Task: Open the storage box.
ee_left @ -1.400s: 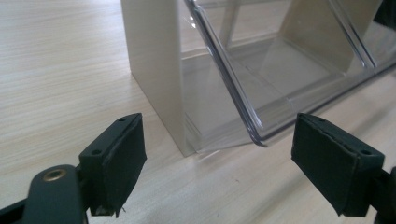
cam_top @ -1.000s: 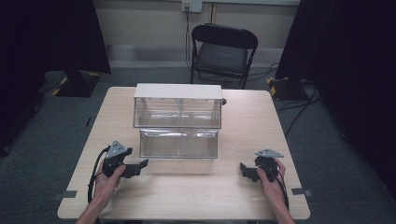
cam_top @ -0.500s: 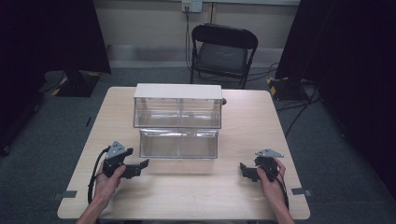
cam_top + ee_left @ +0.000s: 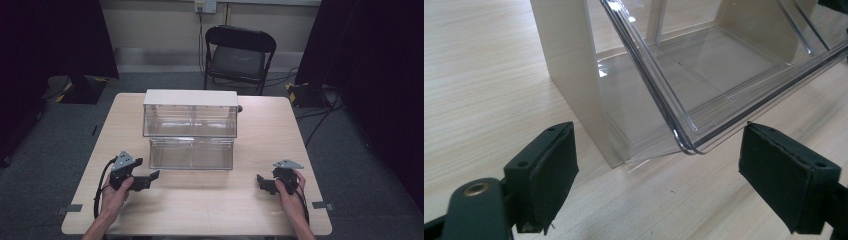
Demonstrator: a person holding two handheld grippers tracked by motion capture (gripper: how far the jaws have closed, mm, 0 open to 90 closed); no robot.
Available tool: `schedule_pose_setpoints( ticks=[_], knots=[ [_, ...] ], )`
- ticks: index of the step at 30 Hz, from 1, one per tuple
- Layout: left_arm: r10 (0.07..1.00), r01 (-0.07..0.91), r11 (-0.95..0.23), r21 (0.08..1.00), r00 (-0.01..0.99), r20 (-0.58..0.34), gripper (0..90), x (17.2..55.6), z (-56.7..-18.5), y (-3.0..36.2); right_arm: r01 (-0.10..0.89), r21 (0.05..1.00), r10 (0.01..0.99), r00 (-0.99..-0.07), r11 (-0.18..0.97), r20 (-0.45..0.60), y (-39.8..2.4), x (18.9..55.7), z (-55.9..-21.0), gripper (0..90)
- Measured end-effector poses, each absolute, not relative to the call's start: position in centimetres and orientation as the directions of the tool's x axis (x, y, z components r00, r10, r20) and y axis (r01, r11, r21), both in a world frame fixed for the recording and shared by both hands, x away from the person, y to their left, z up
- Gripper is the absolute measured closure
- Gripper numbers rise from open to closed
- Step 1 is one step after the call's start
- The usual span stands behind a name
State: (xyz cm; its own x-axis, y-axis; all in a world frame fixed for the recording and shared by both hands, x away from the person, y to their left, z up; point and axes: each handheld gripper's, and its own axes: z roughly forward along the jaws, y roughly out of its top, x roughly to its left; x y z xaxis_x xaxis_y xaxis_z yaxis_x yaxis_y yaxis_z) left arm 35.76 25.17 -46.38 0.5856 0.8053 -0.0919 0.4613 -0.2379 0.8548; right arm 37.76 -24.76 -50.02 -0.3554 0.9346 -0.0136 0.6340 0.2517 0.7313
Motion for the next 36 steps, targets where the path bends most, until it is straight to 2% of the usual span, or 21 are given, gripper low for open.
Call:
schedule_pose_setpoints(
  ticks=[36],
  knots=[
    [0.804,0.446,-0.225,0.866,0.588,-0.094,15.8,35.8,-45.3,24.5,0.635,0.731,0.935,-0.354,0.252,-0.015,-24.7,37.8,-50.0,10.8]
  ],
)
